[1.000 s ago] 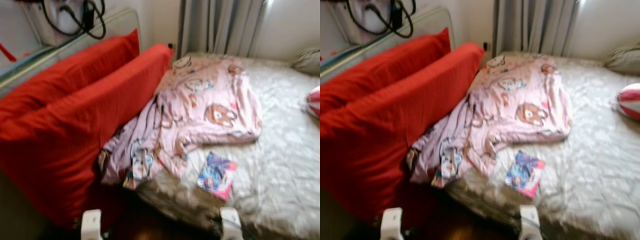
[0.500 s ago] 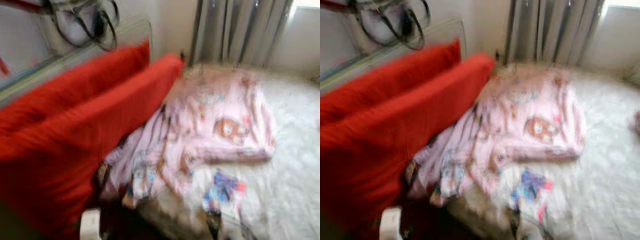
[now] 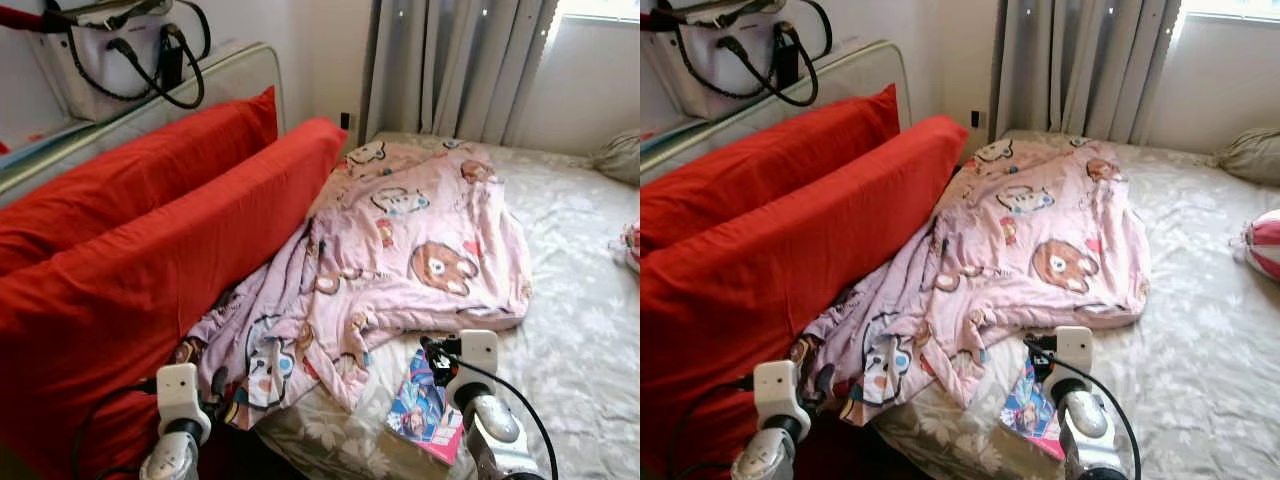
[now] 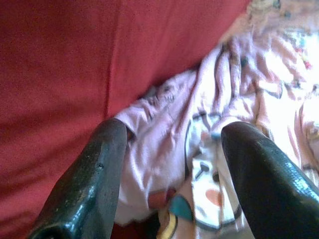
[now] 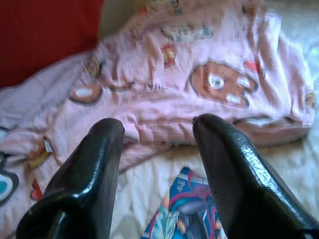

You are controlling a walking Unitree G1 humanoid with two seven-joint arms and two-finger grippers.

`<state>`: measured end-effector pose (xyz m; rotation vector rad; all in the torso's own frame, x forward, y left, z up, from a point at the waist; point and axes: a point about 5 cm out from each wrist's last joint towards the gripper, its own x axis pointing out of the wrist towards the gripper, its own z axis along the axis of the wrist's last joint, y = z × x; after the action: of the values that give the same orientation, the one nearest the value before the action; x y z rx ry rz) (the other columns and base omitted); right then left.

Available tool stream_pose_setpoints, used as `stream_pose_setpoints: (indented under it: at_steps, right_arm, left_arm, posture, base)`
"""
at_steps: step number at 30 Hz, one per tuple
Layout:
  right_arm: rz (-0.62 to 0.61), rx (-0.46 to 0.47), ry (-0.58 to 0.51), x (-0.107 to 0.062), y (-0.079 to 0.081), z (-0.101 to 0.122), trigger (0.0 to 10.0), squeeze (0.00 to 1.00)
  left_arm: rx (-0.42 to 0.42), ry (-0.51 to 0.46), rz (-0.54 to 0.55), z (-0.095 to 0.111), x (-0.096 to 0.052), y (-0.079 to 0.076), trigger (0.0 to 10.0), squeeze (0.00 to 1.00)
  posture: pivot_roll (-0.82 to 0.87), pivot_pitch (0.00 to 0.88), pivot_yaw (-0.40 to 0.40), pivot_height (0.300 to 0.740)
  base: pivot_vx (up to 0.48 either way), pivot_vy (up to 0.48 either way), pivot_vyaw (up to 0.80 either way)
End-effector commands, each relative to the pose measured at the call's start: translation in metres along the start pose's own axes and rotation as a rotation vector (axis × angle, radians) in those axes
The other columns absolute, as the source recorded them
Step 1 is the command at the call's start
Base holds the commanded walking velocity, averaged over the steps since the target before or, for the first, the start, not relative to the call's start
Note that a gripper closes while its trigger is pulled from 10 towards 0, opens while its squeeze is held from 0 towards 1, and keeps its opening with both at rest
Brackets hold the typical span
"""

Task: Clean up the room

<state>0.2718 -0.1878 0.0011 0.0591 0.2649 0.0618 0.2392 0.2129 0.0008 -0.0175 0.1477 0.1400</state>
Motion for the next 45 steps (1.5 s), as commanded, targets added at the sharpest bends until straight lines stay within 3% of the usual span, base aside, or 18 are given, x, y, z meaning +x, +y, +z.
stream_pose_setpoints:
  at_steps: [1,7,19,25,34,40,42,45]
  right_arm:
    - [0.015,-0.001,-0.027,-0.004,0.001,0.0,10.0,0.0]
    - [0.013,0.039,-0.127,-0.007,0.01,0.011,10.0,0.0]
    - [0.058,0.04,-0.166,-0.011,0.019,0.018,10.0,0.0]
    - [0.142,-0.04,-0.176,-0.015,0.03,0.02,10.0,0.0]
    - [0.098,-0.034,-0.17,-0.008,0.026,0.026,10.0,0.0]
    - [0.089,-0.06,-0.19,-0.007,0.026,0.034,10.0,0.0]
    - [0.076,-0.102,-0.192,-0.01,0.022,0.035,10.0,0.0]
    - [0.023,-0.086,-0.192,-0.011,0.014,0.035,10.0,0.0]
  left_arm:
    - [-0.004,-0.043,0.005,0.005,-0.003,0.001,10.0,0.0]
    - [0.012,-0.158,-0.027,0.028,-0.011,0.0,10.0,0.0]
    - [0.006,-0.191,-0.058,0.044,-0.011,-0.006,10.0,0.0]
    - [0.018,-0.172,-0.107,0.043,-0.013,-0.011,10.0,0.0]
    - [0.016,-0.196,-0.009,0.053,-0.006,0.005,10.0,0.0]
    - [0.039,-0.23,-0.017,0.066,0.0,0.007,10.0,0.0]
    - [0.046,-0.23,-0.019,0.068,-0.002,0.009,10.0,0.0]
    - [0.055,-0.221,-0.031,0.066,-0.004,0.01,10.0,0.0]
  posture:
    - [0.02,0.0,0.008,0.74]
    - [-0.01,0.0,0.018,0.74]
    - [0.02,0.0,0.023,0.74]
    - [0.0,0.0,0.028,0.74]
    - [0.01,0.0,0.021,0.74]
    - [0.01,0.0,0.012,0.74]
    - [0.02,0.0,0.008,0.74]
    - [0.02,0.0,0.011,0.74]
  base:
    - [0.0,0.0,0.0]
    - [0.0,0.0,0.0]
    - [0.0,0.0,0.0]
    - [0.0,0.0,0.0]
    - [0.0,0.0,0.0]
    - [0.0,0.0,0.0]
    - [0.0,0.0,0.0]
    - [0.0,0.0,0.0]
